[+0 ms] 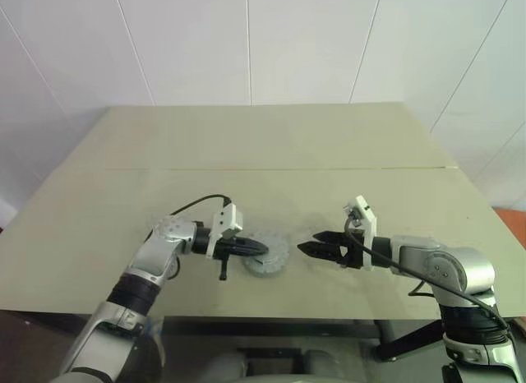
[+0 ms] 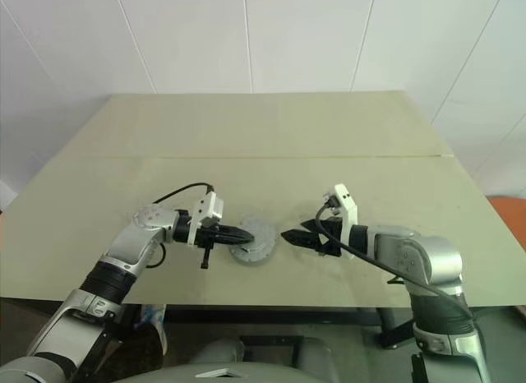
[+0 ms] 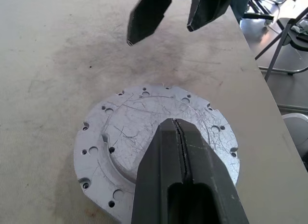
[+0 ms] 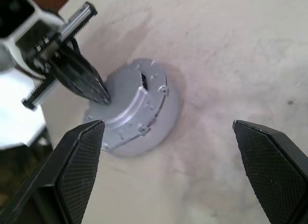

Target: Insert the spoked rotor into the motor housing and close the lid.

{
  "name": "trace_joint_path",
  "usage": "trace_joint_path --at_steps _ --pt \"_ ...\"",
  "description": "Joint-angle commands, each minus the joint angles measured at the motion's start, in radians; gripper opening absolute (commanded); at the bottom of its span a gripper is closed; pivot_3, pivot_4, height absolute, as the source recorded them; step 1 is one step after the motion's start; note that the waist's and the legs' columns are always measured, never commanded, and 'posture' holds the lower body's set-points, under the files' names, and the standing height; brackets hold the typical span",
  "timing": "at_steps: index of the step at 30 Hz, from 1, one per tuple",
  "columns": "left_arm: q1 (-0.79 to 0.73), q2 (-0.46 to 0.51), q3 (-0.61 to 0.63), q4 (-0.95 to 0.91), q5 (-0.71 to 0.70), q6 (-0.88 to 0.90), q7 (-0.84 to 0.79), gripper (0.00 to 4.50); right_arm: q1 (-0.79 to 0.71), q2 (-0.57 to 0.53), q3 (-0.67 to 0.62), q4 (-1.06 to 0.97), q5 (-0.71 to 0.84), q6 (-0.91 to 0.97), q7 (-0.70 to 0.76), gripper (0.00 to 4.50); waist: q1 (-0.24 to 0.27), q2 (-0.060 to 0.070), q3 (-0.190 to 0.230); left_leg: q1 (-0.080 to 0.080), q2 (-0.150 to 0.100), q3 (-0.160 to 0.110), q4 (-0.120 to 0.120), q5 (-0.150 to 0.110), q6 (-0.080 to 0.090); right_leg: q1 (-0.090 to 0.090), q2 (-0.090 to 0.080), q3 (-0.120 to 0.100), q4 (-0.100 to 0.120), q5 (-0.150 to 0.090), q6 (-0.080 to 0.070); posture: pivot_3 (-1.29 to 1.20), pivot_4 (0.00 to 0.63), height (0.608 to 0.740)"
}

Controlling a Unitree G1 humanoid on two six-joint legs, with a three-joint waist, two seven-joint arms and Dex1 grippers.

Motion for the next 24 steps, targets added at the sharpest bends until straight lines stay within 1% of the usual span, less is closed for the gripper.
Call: trace_joint_path --at_steps 1,4,6,8,11,19,22,24 --pt "0.014 0.032 -0.028 0.050 0.046 0.010 -0.010 0.00 -0.078 0.076 -0.117 -0.033 0.093 0.210 -0.084 4.47 -0.001 0.000 0.000 0.000 0.000 0.000 0.000 0.000 0.000 0.000 0.000 0.000 0.000 0.000 0.000 0.00 0.000 0.740" --pt "0.010 0.037 -0.027 0.055 0.047 0.004 -0.011 0.00 -0.124 0.152 -0.189 -0.042 0.104 0.301 -0.161 4.47 0.000 0.001 0.000 0.000 0.000 0.000 0.000 0.001 0.002 0.000 0.000 0.000 0.000 0.001 0.002 0.00 0.000 0.740" --pt "0.008 0.040 -0.022 0.058 0.047 0.001 -0.010 0.00 -0.139 0.195 -0.195 -0.050 0.090 0.311 -0.260 4.47 0.000 0.001 0.000 0.000 0.000 0.000 0.000 0.001 0.002 0.000 0.000 0.000 0.000 0.002 0.002 0.00 0.000 0.740" --pt "0.008 0.041 -0.020 0.058 0.046 0.001 -0.009 0.00 -0.138 0.208 -0.190 -0.037 0.122 0.311 -0.320 4.47 -0.001 0.001 0.000 0.000 0.000 0.000 0.000 0.001 0.002 -0.001 0.000 0.000 0.000 0.002 0.002 0.00 0.000 0.740" --pt "0.014 0.045 -0.017 0.054 0.044 0.001 -0.009 0.00 -0.132 0.197 -0.172 0.010 0.234 0.311 -0.372 4.47 -0.002 0.002 0.000 0.000 0.000 0.000 -0.001 0.001 0.002 -0.001 0.000 0.000 0.000 0.002 0.002 0.00 0.000 0.740" --pt "0.020 0.051 -0.014 0.049 0.041 0.003 -0.008 0.00 -0.071 0.059 -0.023 0.119 0.589 0.311 -0.487 4.47 -0.022 0.002 0.000 0.000 0.000 0.000 0.000 0.001 0.002 0.000 0.000 0.000 0.000 0.001 0.002 0.00 0.000 0.740" --pt "0.020 0.051 -0.014 0.050 0.040 0.003 -0.010 0.00 -0.049 0.027 0.017 0.129 0.688 0.311 -0.543 4.47 -0.024 0.002 0.000 0.000 0.000 0.000 0.000 0.001 0.002 0.000 -0.001 0.000 0.000 0.001 0.002 0.00 0.000 0.740" --pt "0.018 0.050 -0.015 0.053 0.040 0.001 -0.011 0.00 -0.042 0.032 0.022 0.137 0.728 0.311 -0.592 4.47 -0.024 0.002 0.000 0.000 0.000 0.000 0.001 0.001 0.002 0.001 0.000 0.000 0.000 0.001 0.002 0.00 0.000 0.740"
